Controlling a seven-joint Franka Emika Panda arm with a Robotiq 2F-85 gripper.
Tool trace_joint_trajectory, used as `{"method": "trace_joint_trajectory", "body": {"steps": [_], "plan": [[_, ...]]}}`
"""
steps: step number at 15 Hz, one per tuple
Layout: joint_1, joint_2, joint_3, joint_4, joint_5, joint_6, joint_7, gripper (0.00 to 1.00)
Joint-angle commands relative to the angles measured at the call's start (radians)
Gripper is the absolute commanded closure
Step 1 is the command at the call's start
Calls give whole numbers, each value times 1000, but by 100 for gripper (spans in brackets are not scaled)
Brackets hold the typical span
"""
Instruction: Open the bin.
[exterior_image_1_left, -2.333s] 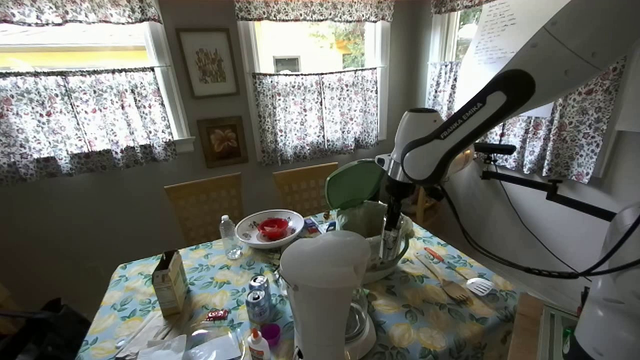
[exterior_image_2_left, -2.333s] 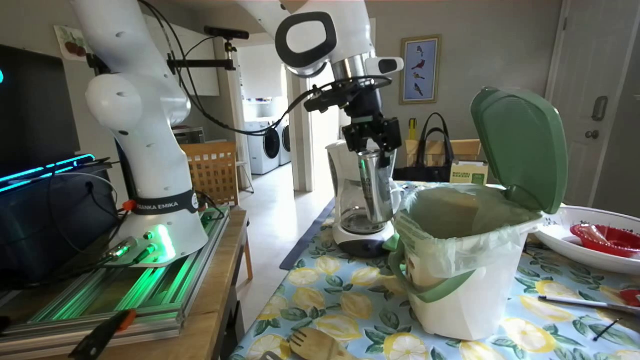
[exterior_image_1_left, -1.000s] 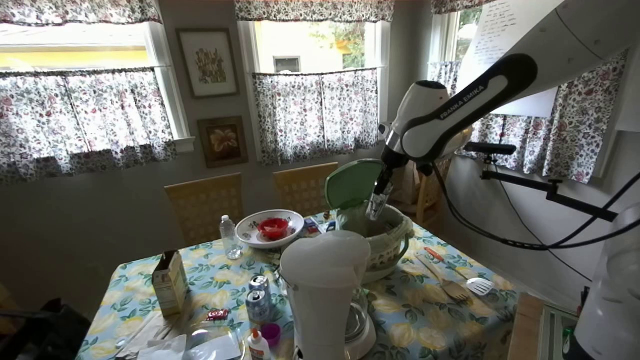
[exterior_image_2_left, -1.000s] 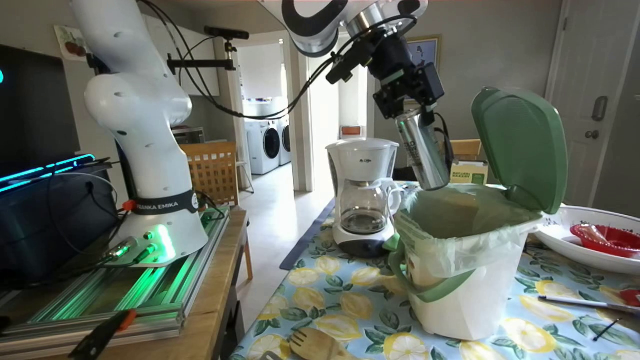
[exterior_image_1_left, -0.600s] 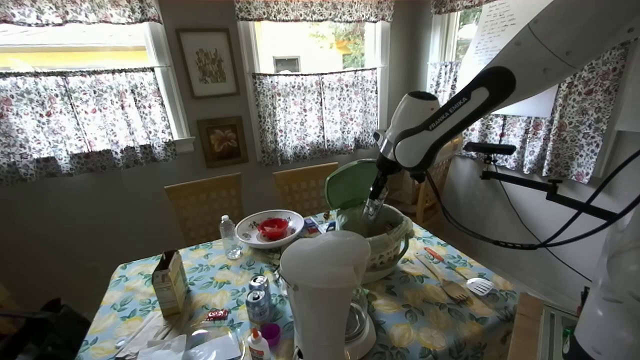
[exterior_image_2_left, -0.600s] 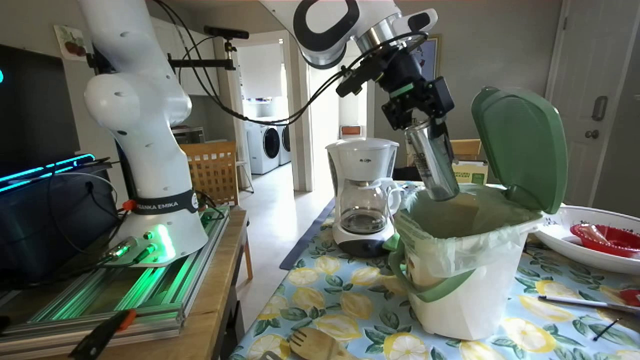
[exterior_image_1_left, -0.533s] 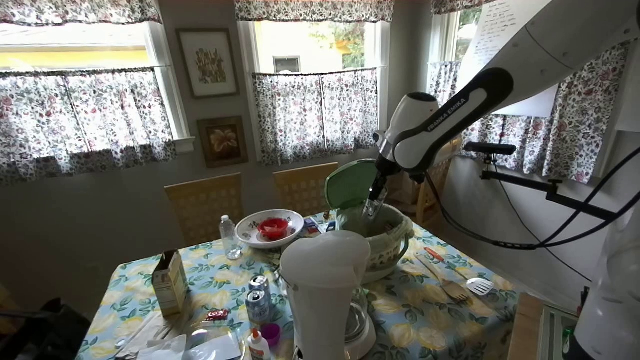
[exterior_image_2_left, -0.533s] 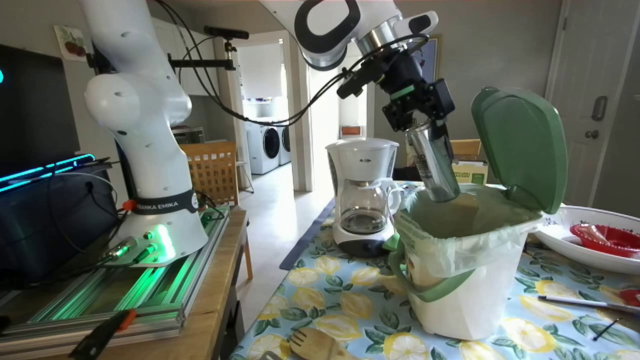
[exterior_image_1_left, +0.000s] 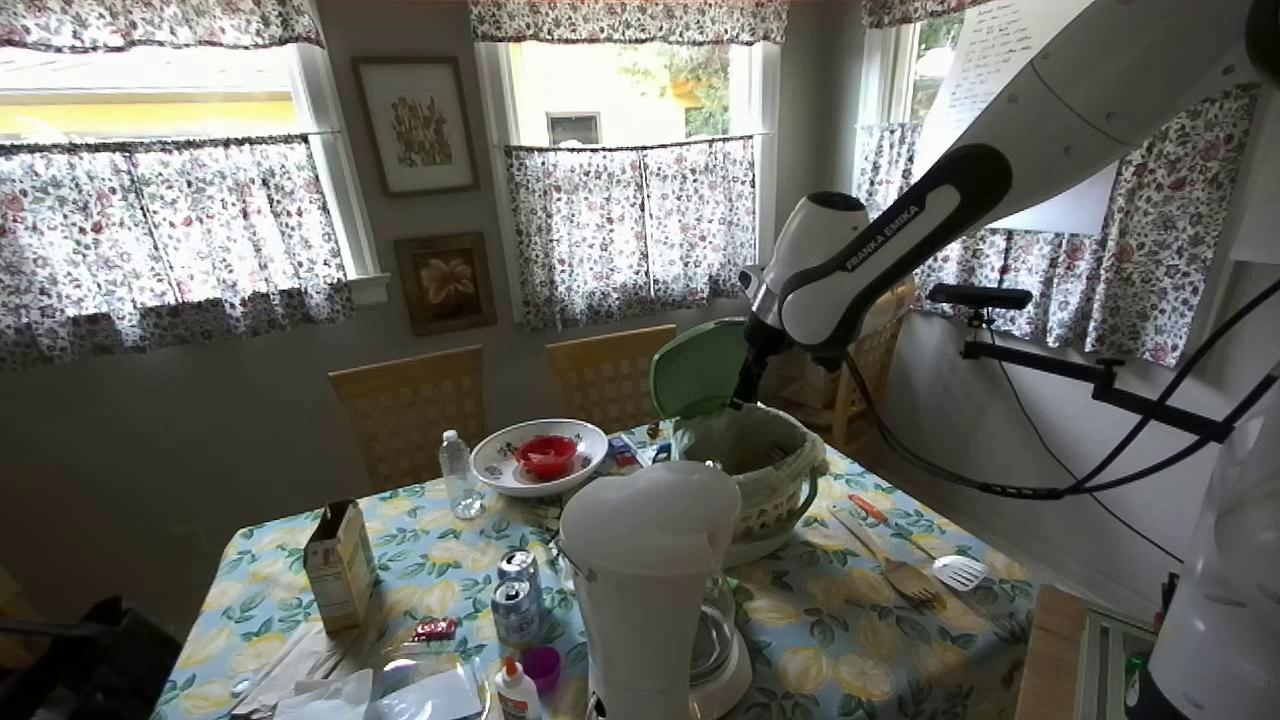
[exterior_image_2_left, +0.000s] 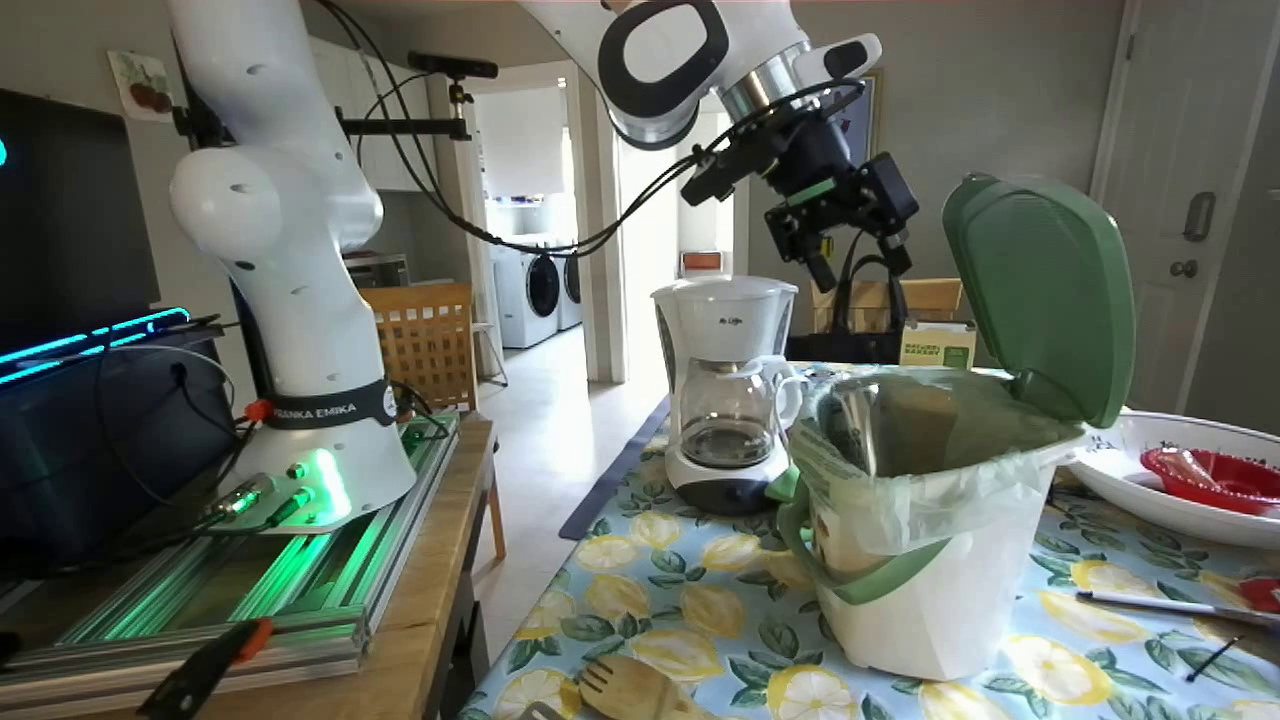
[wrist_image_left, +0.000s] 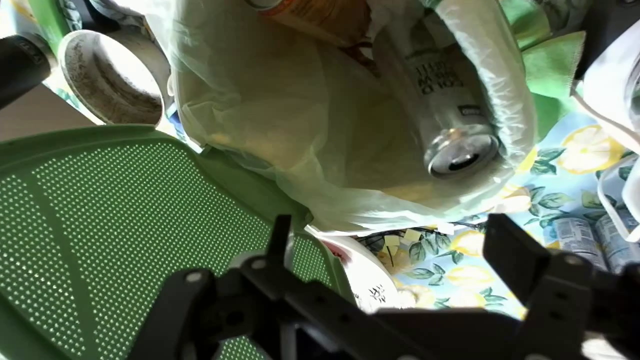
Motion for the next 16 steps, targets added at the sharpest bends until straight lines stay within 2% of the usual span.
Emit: {"method": "trace_joint_trajectory", "body": {"steps": [1,7,12,16], "plan": [[7,0,1,5,12,16,-7,0],[-24,-67,27,-11,-58,-149,208,0],[-20,-168,53,-47,-25,-311,383,0],[-3,-260,60,-109,12,-361,400,0]]}}
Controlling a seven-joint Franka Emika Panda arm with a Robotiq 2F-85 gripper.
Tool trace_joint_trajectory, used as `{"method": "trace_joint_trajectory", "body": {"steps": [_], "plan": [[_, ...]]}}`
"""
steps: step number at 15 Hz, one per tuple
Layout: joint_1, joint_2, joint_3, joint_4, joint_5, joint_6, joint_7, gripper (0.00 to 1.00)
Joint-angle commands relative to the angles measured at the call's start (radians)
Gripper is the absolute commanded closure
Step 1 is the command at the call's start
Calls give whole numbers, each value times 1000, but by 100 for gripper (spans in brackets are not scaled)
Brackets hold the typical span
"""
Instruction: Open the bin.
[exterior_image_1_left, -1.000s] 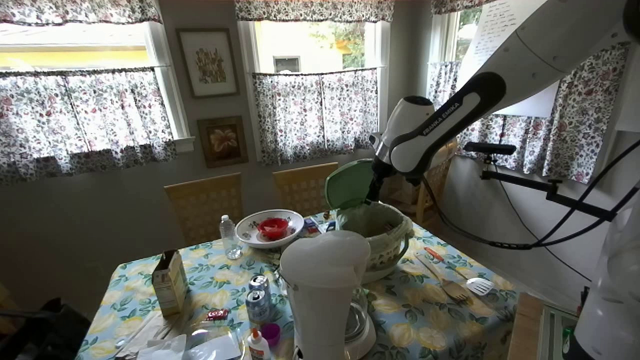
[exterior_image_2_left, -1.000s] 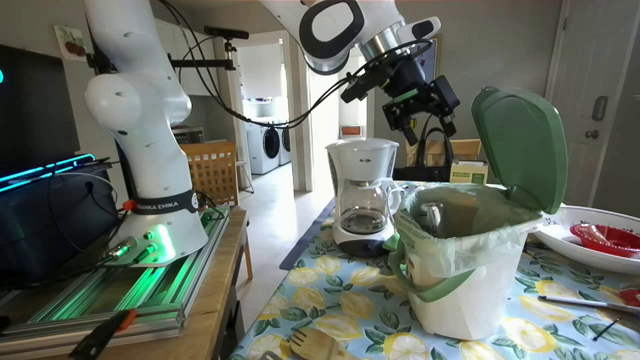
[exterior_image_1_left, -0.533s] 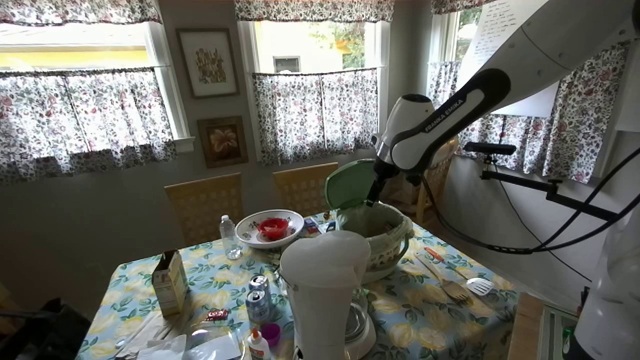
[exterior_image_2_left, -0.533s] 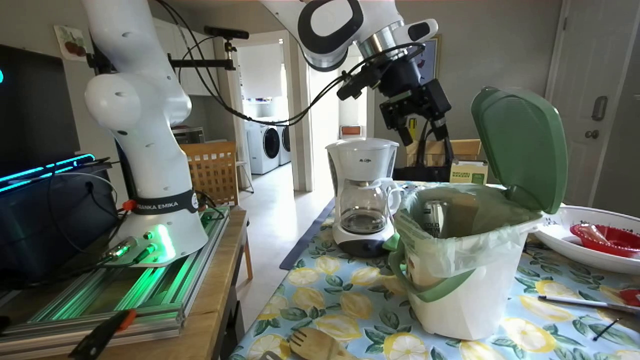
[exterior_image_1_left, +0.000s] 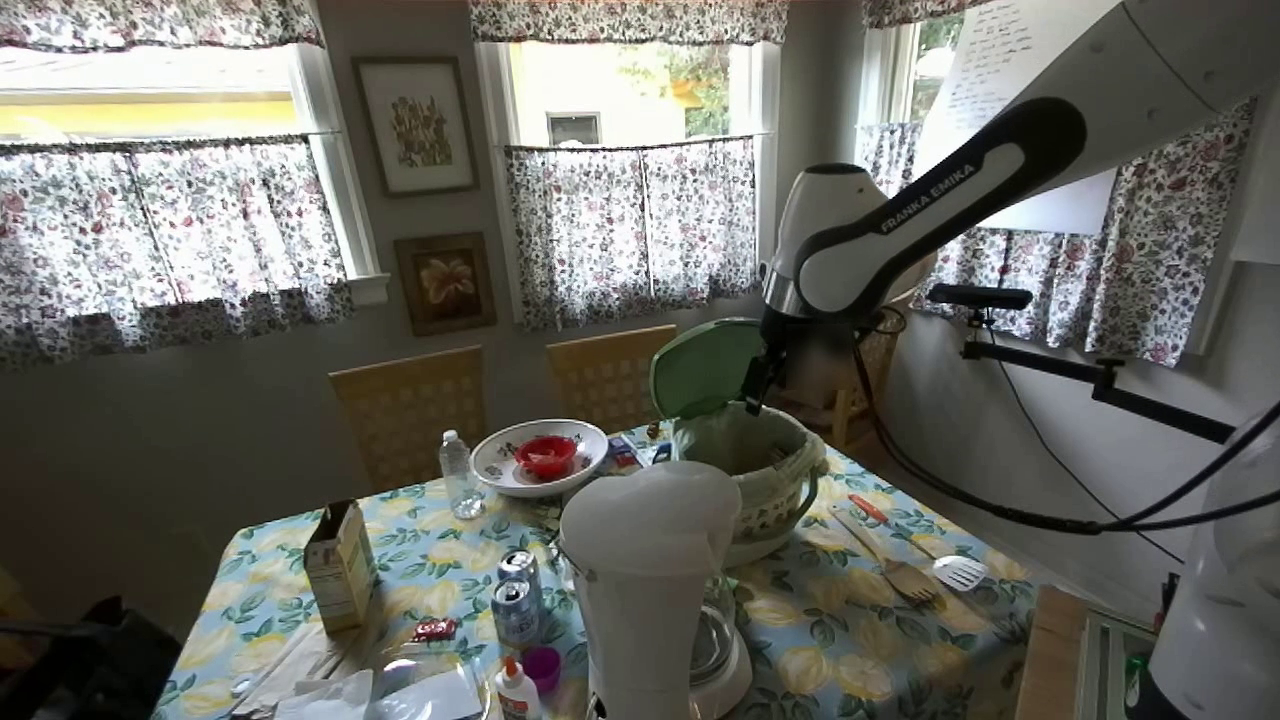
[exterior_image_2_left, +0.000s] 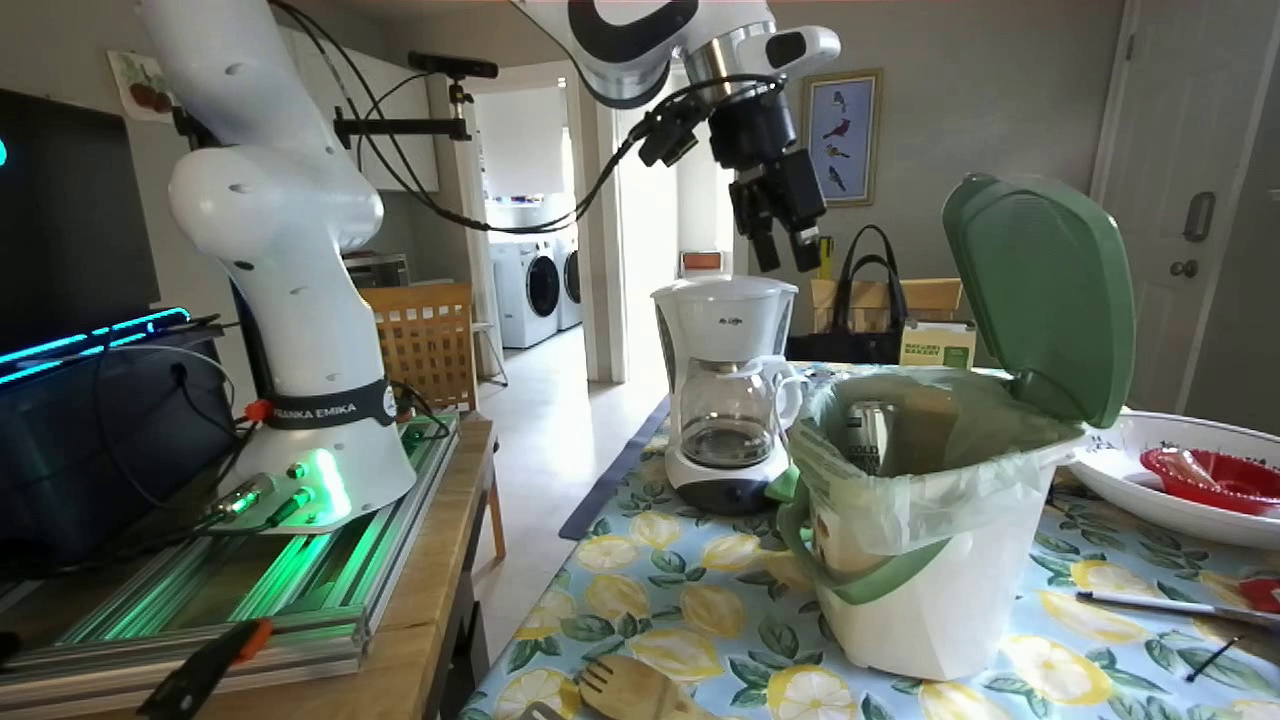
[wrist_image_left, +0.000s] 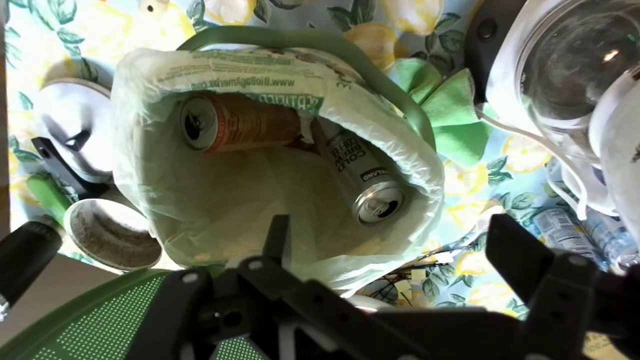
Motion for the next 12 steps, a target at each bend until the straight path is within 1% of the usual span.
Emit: {"method": "trace_joint_trajectory", "body": {"steps": [1,4,5,12], "plan": [[7,-119,9,-88,33,-43,21,0],[5,-171,6,-126,45,-64,28,0],[1,-103,7,-78,20,-42,14,0],[0,-109,7,-85,20,-43,14,0]]}}
